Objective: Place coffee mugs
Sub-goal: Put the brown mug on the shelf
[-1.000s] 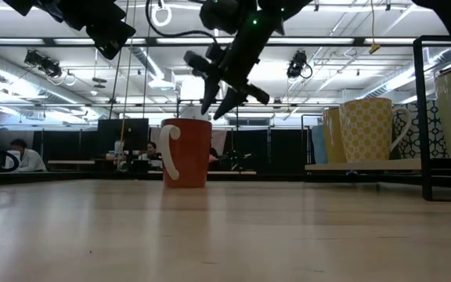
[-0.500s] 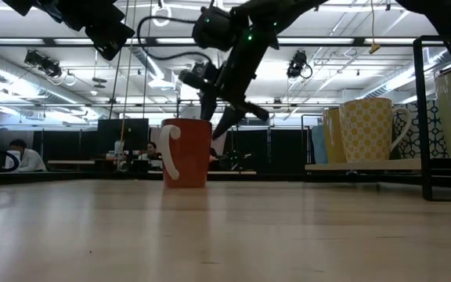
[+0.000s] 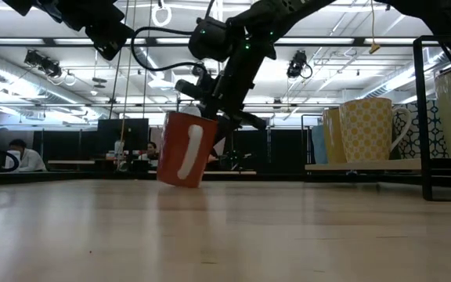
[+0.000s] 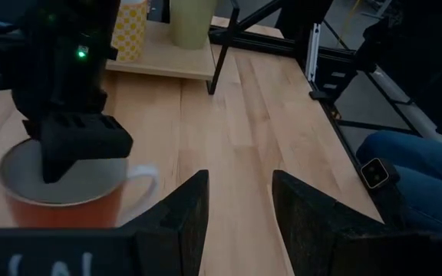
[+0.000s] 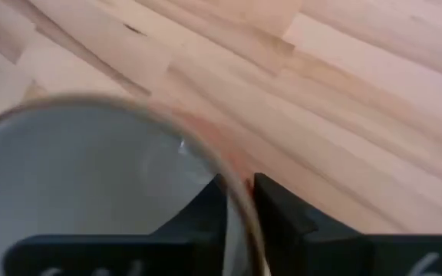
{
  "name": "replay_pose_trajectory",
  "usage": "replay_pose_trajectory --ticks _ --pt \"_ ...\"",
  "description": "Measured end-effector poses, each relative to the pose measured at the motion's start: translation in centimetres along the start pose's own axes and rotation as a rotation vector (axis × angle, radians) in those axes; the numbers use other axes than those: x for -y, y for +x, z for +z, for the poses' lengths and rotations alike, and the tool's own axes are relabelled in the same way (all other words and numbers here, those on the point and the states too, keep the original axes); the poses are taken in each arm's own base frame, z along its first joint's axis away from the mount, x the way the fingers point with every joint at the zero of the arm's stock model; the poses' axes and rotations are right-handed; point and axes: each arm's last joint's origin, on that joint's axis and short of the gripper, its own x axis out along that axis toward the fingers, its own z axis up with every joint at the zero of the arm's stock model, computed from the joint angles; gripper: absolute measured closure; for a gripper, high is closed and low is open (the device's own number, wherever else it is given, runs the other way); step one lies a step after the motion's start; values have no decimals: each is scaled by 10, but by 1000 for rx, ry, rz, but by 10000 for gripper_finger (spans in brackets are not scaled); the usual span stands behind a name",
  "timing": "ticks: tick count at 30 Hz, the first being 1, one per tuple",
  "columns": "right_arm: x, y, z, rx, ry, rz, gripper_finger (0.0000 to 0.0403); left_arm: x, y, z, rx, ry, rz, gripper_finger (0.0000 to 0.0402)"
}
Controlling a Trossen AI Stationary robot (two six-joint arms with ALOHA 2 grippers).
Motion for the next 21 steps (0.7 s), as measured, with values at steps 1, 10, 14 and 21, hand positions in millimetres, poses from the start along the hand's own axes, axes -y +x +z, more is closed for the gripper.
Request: replay_pose_trajectory --ticks 1,10,14,21 --pt "0 0 0 -1 -9 2 343 0 0 0 0 0 0 251" --pt "2 -16 -1 -59 -162 19 370 0 0 0 1 0 0 251" --pt "2 -45 0 -98 -228 60 366 0 0 0 0 -7 0 251" --pt "4 -121 -2 -121 -451 180 367 0 0 0 0 -7 0 251"
